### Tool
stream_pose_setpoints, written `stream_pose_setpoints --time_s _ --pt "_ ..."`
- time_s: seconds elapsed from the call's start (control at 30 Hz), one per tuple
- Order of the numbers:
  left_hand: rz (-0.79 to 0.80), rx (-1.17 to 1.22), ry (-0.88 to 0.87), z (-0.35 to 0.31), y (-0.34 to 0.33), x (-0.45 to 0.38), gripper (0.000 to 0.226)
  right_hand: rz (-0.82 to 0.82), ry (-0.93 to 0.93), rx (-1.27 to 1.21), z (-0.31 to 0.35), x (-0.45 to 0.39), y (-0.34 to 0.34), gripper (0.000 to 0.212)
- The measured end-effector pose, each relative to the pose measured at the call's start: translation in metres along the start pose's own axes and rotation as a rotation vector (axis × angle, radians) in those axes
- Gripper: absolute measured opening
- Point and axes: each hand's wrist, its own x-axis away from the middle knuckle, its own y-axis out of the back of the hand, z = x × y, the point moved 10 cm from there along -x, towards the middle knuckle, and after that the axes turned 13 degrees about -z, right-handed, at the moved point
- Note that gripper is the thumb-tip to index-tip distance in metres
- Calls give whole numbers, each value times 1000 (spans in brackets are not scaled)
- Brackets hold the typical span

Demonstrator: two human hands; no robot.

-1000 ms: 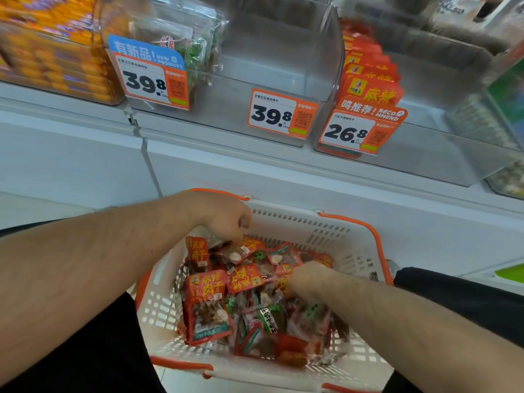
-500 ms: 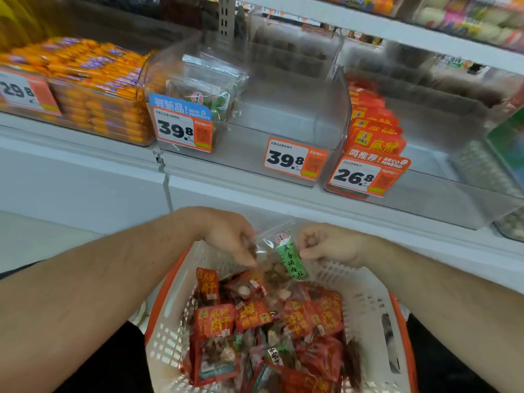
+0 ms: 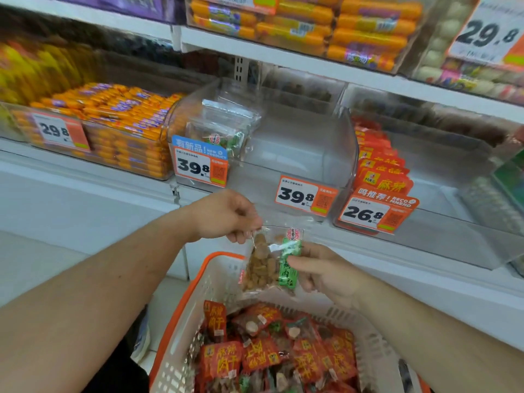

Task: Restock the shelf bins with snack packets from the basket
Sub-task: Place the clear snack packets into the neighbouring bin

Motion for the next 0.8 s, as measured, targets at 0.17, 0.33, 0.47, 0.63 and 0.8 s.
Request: stream_pose_setpoints --time_s 0.17,0.33,0.47,0.63,0.8 --pt "-171 193 -51 -20 34 6 25 -79 172 -29 45 1 -7 7" --pt "-352 253 -89 -30 60 12 30 -138 244 124 73 6 -19 51" --pt "-563 434 -101 -36 103 15 34 -325 491 99 141 11 1 36" --pt "-914 592 -28 -8 163 21 20 -546 822 55 237 19 18 28" --pt "-986 511 46 15 171 13 9 -551 814 199 266 -32 -4 17"
